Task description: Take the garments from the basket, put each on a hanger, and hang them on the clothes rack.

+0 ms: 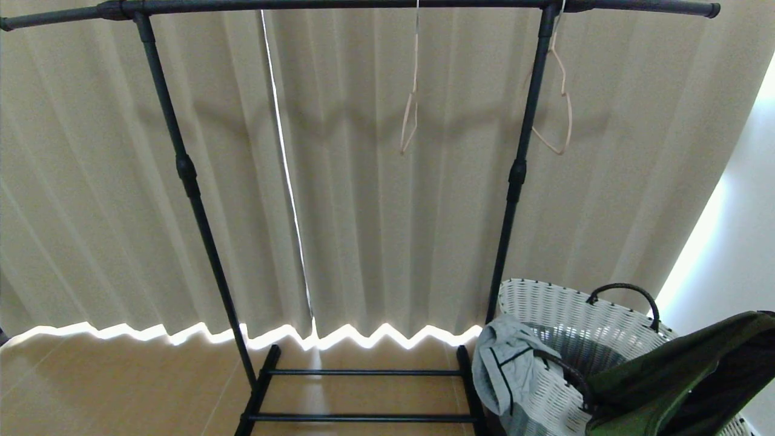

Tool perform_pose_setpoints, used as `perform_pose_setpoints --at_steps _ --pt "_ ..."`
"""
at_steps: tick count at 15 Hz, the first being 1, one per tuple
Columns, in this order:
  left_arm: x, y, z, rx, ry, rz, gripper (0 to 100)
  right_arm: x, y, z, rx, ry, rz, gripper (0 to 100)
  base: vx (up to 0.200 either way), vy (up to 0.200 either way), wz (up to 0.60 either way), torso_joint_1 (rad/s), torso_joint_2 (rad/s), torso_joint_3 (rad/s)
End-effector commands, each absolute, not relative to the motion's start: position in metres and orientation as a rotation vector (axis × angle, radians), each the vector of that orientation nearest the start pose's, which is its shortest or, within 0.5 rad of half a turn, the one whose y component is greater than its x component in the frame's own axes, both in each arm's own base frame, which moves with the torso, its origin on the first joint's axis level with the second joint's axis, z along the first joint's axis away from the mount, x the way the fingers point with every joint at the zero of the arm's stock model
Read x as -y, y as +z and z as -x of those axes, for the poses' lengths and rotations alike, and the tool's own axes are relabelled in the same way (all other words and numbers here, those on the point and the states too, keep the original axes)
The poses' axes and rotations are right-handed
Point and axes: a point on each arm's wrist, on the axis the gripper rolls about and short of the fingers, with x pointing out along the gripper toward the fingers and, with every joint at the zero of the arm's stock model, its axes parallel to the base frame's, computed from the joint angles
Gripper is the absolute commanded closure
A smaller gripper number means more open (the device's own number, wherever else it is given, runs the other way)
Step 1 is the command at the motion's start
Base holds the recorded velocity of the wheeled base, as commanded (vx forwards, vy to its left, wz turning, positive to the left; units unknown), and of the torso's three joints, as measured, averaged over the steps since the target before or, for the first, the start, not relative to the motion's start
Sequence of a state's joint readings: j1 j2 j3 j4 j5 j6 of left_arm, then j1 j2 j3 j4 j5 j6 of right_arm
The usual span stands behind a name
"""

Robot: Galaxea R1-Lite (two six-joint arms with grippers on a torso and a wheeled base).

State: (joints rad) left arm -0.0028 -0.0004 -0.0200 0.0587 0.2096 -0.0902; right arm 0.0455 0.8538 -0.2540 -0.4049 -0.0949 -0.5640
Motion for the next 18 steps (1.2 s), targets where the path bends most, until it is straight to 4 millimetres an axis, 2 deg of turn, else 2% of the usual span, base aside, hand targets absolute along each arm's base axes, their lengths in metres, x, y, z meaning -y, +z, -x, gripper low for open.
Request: perform_pose_setpoints --at_steps 1,3,9,15,18 --pt "-0.0048 0.0750 0.0249 -0.029 0.209 0.086 0 -0.0019 0.1703 -0.0903 -0.202 0.005 0.576 100 -0.200 0.000 0.00 -0.002 0.00 0.002" --pt "-0.0048 0.0750 0.0249 -0.029 0.209 0.086 0 -0.0020 0.1707 -0.0904 -0.200 0.006 0.576 100 -0.200 0.000 0.00 0.000 0.00 0.005" --pt "-0.0047 0.0750 0.0249 -0.029 0.207 0.085 0 -0.0020 0.1691 -0.0901 -0.208 0.009 0.578 100 0.000 0.000 0.00 0.000 0.00 0.000" --pt "-0.0047 0.0750 0.0249 -0.029 0.207 0.086 0 -0.0018 0.1659 -0.0860 -0.206 0.008 0.578 100 0.000 0.200 0.00 0.004 0.00 -0.001" --pt "-0.0047 0.0745 0.0248 -0.035 0.205 0.055 0 -0.0019 0.1679 -0.0875 -0.215 0.013 0.580 100 0.000 0.000 0.00 0.000 0.00 0.000"
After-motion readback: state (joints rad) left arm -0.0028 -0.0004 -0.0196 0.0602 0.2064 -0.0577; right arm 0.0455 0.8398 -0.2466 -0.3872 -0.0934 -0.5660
